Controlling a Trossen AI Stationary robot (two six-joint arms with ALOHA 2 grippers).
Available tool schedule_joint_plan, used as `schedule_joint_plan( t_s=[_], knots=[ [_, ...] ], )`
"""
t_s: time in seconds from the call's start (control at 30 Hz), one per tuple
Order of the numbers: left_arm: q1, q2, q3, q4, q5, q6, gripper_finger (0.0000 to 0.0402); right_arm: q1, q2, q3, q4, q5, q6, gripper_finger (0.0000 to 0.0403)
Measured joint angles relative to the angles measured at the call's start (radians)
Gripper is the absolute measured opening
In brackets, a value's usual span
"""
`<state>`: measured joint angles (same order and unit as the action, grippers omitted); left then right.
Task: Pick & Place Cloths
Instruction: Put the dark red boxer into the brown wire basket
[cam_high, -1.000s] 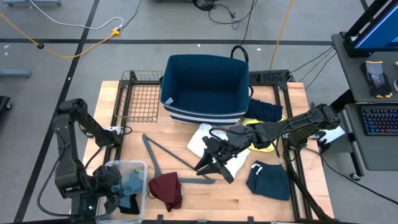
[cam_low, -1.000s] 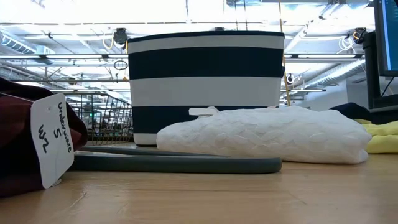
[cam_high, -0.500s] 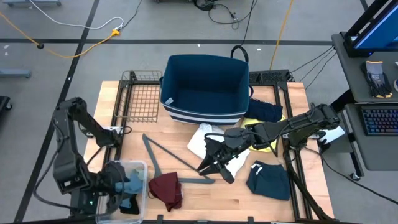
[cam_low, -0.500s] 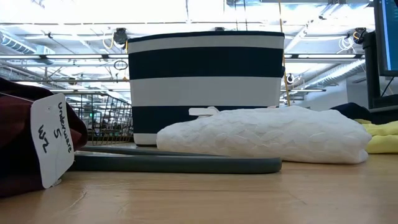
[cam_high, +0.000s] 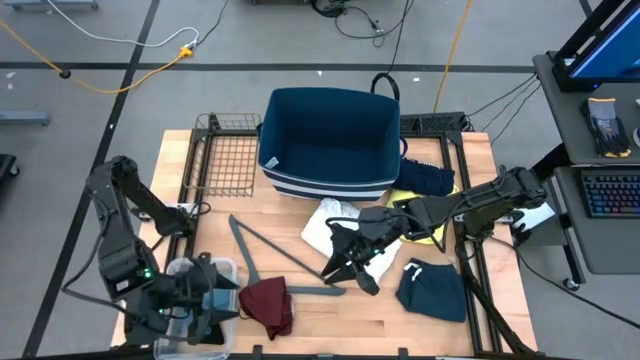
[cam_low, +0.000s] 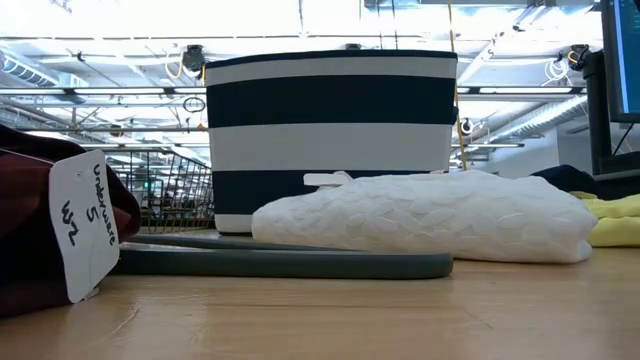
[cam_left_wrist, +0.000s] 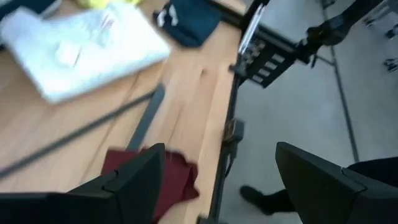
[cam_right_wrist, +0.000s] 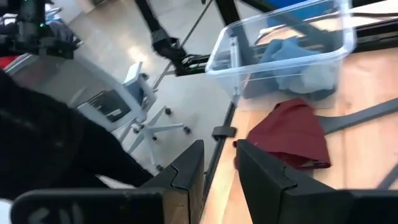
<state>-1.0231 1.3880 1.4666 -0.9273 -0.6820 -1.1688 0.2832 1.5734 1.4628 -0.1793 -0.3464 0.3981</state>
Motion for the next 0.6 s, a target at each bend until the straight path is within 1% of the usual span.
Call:
schedule_joint_plan(
  t_s=[0.07, 0.2, 0.33, 0.47, 0.6],
  knots=[
    [0.027, 0.0, 0.0, 0.053, 0.0, 0.076, 0.031, 0.0, 0.0, 0.0, -0.002, -0.027, -0.003, 0.0086],
    [0.085, 0.02, 0.001, 0.14, 0.005, 0.217, 0.031, 0.008, -0.001, 0.0, -0.047, -0.025, -0.023, 0.0086],
    [0.145, 0.065, 0.001, 0.175, 0.095, 0.324, 0.031, 0.016, -0.001, 0.0, -0.078, -0.025, -0.026, 0.0086],
    [0.202, 0.12, 0.001, 0.165, 0.202, 0.37, 0.031, 0.02, -0.001, 0.0, -0.109, -0.024, -0.035, 0.0086],
    [0.249, 0.168, 0.001, 0.148, 0.28, 0.394, 0.031, 0.02, -0.001, 0.0, -0.139, -0.023, -0.057, 0.0086]
  ],
)
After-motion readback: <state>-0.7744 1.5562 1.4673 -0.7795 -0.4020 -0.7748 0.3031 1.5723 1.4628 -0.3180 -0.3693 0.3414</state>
